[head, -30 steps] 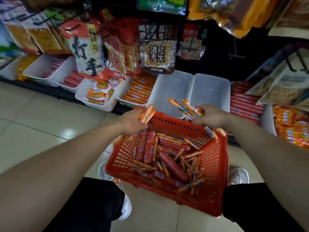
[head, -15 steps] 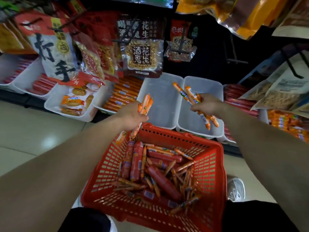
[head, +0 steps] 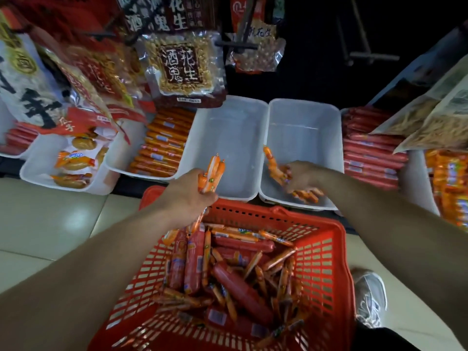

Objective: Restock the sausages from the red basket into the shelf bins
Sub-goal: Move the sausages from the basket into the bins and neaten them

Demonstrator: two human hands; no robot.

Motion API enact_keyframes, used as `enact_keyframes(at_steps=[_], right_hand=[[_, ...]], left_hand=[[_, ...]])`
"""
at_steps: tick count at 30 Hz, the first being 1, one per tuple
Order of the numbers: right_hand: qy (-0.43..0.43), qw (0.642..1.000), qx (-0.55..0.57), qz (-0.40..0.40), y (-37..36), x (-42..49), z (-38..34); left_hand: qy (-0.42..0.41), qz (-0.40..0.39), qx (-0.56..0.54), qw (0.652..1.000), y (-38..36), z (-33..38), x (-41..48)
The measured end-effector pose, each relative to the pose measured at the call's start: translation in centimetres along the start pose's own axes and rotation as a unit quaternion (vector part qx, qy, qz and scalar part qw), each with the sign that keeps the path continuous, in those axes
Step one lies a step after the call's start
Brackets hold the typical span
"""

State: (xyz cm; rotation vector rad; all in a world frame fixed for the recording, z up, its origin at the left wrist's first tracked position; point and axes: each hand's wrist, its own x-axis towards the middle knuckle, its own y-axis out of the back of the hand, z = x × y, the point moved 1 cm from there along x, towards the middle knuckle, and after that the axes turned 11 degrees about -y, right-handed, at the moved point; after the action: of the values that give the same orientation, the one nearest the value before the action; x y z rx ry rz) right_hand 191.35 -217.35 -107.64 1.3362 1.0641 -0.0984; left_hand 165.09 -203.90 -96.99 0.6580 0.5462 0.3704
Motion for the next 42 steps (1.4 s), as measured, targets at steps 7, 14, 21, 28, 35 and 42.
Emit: enact_keyframes(at_steps=[7,14,21,28,35,42], right_hand=[[0.031,0.99,0.138,0.005,-1.3,1.8,0.3],[0.013,0.971,0.239,0.008,-0.9,3.0,0.0],[0.025,0.962,0.246,0.115,-1.7,4.7,-2.3],[0.122,0.933,0.275,0.198,2.6,2.0,1.5],[0.105,0.982,0.131,0.082,-0.6,-1.1,6.2],[0.049,0.933,0.206,0.292,0.2,-4.3,12.5]], left_hand=[[0.008,0.001,0.002,1.0,-0.4,-0.1,0.5],[0.005,-0.01,-0.002,1.0,-1.0,0.5,0.6],[0.005,-0.019,-0.01,1.0,-1.6,0.3,0.8],[0.001,-0.033,0.011,0.999,-2.2,0.8,1.6],[-0.024,-0.059,0.017,0.998,-3.0,3.3,2.8],[-0.154,-0.077,0.176,0.969,-8.1,10.3,12.6]])
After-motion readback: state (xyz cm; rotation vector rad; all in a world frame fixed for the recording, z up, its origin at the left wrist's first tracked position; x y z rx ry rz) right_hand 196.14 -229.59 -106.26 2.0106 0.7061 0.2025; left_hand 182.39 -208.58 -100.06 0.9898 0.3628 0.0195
